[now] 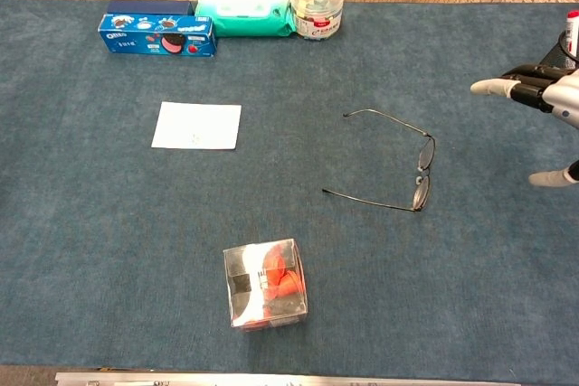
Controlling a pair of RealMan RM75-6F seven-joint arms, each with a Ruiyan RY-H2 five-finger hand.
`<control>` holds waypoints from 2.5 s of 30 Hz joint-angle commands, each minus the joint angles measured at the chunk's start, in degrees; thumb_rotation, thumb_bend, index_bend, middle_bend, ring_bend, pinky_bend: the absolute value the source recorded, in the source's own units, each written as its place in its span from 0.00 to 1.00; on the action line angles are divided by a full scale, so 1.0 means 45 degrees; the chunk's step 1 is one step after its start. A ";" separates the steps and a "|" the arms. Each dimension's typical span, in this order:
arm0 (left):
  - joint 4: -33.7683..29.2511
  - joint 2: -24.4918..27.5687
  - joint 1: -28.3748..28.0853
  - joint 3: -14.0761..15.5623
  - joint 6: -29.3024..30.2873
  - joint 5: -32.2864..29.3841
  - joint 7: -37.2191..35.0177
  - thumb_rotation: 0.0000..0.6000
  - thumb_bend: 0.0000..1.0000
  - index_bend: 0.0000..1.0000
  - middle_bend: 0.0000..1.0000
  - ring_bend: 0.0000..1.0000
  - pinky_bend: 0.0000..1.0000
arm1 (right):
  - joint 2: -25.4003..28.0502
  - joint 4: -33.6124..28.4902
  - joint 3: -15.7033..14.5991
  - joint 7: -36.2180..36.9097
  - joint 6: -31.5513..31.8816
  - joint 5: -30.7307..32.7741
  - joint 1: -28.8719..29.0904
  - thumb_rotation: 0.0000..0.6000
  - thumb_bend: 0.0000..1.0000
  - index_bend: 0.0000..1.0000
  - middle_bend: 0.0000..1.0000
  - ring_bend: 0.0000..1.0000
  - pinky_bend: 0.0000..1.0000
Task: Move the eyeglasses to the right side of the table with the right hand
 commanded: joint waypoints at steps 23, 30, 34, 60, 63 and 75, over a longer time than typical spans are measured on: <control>0.0000 0.0109 0.0048 -0.0069 -0.0006 -0.0117 -0.0215 1.00 0.13 0.49 0.38 0.25 0.47 | -0.1011 0.0340 -0.0417 -0.1602 -0.2837 -0.0679 0.2030 1.00 0.46 0.10 0.16 0.09 0.21; -0.0040 0.0160 0.0088 -0.0073 0.0075 -0.0072 -0.0277 1.00 0.13 0.49 0.38 0.25 0.46 | -0.1284 0.0390 -0.0601 -0.1888 -0.3136 -0.0563 0.2209 1.00 0.49 0.10 0.16 0.09 0.21; -0.0041 0.0171 0.0099 -0.0077 0.0088 -0.0072 -0.0273 1.00 0.13 0.49 0.38 0.25 0.47 | -0.1341 0.0526 -0.0707 -0.2095 -0.3340 -0.0297 0.2226 1.00 0.50 0.10 0.16 0.09 0.21; -0.0094 0.0229 0.0146 -0.0092 0.0144 -0.0049 -0.0318 1.00 0.13 0.49 0.38 0.25 0.46 | -0.1708 0.0986 -0.1015 -0.2764 -0.3739 0.0685 0.2417 1.00 0.51 0.10 0.16 0.09 0.21; -0.0095 0.0230 0.0143 -0.0097 0.0124 -0.0071 -0.0308 1.00 0.13 0.49 0.38 0.25 0.47 | -0.1495 0.0828 -0.1106 -0.2958 -0.3766 0.0829 0.2382 1.00 0.51 0.10 0.17 0.09 0.21; -0.0116 0.0169 0.0114 -0.0072 0.0048 -0.0095 -0.0046 1.00 0.13 0.49 0.38 0.25 0.46 | -0.0735 0.0178 -0.1442 -0.3662 -0.3635 0.1333 0.2090 1.00 0.52 0.10 0.18 0.09 0.21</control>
